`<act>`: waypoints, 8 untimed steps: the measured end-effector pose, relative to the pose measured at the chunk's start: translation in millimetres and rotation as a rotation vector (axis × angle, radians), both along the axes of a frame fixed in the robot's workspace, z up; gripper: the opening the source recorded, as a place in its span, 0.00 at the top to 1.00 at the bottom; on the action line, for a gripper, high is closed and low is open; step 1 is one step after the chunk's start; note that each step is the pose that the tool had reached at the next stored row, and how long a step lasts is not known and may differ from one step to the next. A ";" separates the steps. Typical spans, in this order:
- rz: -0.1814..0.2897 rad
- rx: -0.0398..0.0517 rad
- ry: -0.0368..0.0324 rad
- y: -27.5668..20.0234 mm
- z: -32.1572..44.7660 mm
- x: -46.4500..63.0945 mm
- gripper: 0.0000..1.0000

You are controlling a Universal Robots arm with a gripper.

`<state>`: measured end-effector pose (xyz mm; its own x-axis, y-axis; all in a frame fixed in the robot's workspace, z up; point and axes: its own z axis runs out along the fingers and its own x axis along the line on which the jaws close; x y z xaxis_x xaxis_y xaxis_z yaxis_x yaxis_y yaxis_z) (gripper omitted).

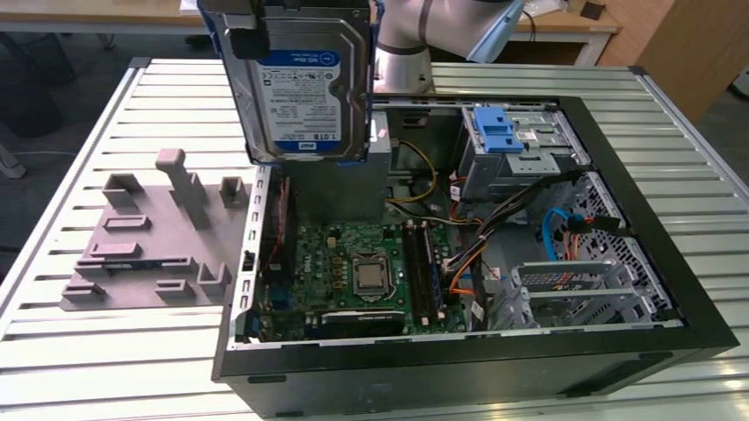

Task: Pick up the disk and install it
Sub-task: 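Pick up the disk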

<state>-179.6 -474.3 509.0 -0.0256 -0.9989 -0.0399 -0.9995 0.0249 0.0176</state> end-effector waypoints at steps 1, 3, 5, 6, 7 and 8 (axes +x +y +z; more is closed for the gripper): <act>0.000 0.0000 0.0000 -0.1 0.0 0.3 0.64; 0.000 0.0000 0.0000 -0.4 -0.1 0.9 0.64; 0.000 0.0000 0.0000 -0.9 -0.2 2.0 0.64; 0.000 0.0000 0.0000 -1.3 -0.2 3.0 0.64; 0.000 0.0002 -0.0001 -1.8 -0.4 4.6 0.64; 0.000 0.0002 -0.0001 -2.2 -0.5 6.1 0.64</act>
<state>-173.5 -476.5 508.5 -0.0256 -0.9989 -0.0402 -0.9995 0.0249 0.0175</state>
